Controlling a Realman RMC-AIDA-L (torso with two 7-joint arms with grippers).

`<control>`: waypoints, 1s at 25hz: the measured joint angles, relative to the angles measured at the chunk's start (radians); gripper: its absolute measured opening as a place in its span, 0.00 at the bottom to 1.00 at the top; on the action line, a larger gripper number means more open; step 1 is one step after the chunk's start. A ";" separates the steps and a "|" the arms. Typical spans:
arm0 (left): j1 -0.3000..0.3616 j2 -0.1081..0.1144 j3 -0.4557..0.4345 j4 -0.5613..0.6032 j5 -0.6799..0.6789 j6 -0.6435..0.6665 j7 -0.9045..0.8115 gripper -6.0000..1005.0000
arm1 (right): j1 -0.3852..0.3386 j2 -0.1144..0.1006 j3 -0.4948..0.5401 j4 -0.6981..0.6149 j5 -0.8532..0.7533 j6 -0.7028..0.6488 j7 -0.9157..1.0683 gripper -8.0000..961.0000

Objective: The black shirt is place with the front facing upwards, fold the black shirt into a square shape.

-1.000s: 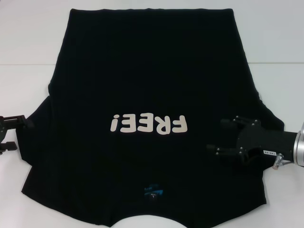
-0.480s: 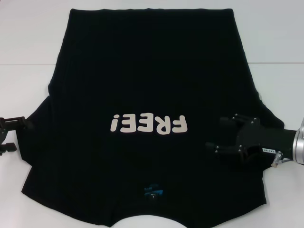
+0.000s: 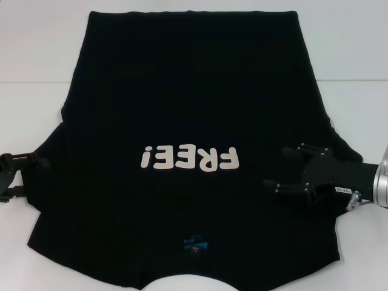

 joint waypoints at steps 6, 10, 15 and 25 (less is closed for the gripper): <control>-0.008 -0.006 0.000 -0.005 -0.001 -0.003 0.002 0.93 | 0.000 0.001 0.000 0.000 0.003 0.000 0.000 0.96; -0.017 -0.011 -0.001 -0.006 -0.011 0.003 0.011 0.93 | 0.000 0.001 0.000 0.000 0.003 0.000 0.000 0.96; -0.030 -0.015 0.002 -0.007 -0.009 -0.001 0.024 0.93 | 0.000 0.001 0.000 -0.001 0.003 -0.004 0.000 0.96; -0.036 -0.012 0.034 0.004 0.032 -0.056 0.017 0.69 | 0.000 0.001 0.000 -0.001 0.003 -0.008 0.000 0.96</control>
